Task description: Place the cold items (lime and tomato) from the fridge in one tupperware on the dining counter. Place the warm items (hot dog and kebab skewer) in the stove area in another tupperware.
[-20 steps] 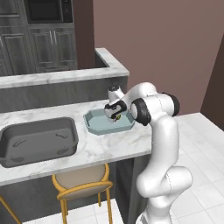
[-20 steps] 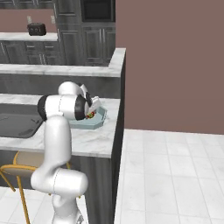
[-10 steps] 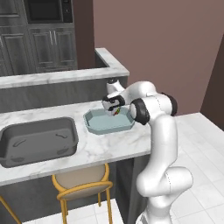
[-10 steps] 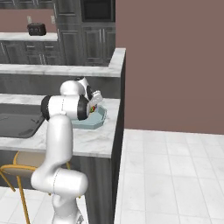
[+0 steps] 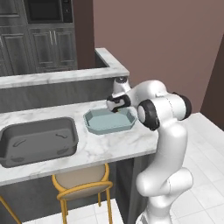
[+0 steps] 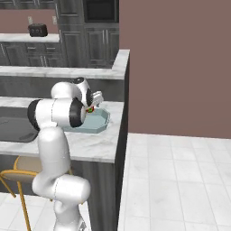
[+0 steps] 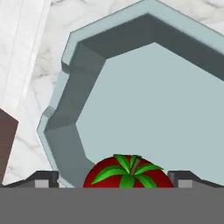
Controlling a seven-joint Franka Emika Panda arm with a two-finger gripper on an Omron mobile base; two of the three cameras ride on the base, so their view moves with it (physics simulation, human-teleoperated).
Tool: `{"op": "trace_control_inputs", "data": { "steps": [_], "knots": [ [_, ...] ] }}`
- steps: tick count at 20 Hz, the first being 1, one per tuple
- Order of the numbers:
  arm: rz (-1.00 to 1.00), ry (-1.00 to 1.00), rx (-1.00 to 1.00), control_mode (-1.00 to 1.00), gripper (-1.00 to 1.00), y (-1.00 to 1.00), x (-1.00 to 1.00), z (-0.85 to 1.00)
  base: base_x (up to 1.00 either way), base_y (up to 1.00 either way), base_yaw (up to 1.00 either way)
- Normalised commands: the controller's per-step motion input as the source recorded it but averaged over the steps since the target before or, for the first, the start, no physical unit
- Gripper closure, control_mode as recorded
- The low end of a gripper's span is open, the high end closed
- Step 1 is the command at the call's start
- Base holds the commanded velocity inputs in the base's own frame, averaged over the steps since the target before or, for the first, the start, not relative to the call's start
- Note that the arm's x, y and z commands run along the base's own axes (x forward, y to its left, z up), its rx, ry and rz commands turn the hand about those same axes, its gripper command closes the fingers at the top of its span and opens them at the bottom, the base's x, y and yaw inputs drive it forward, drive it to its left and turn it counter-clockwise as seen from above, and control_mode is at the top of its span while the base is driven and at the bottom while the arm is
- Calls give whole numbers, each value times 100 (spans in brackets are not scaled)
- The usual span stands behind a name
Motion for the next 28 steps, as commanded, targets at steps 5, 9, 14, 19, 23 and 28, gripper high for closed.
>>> {"op": "trace_control_inputs", "data": {
  "steps": [5,9,14,19,23,28],
  "knots": [
    [0,26,20,-100,-100,-4,-44,45,0,0,0],
    [0,67,20,-100,-100,0,5,3,0,0,0],
    [0,9,22,-100,-100,-1,-25,38,0,0,0],
    [-13,-54,11,-100,-100,0,-100,28,0,0,0],
    [-12,-72,10,-100,-100,0,-100,-5,0,0,0],
    [-18,-36,1,-100,-100,-1,-100,-7,0,0,0]
  ]
}}
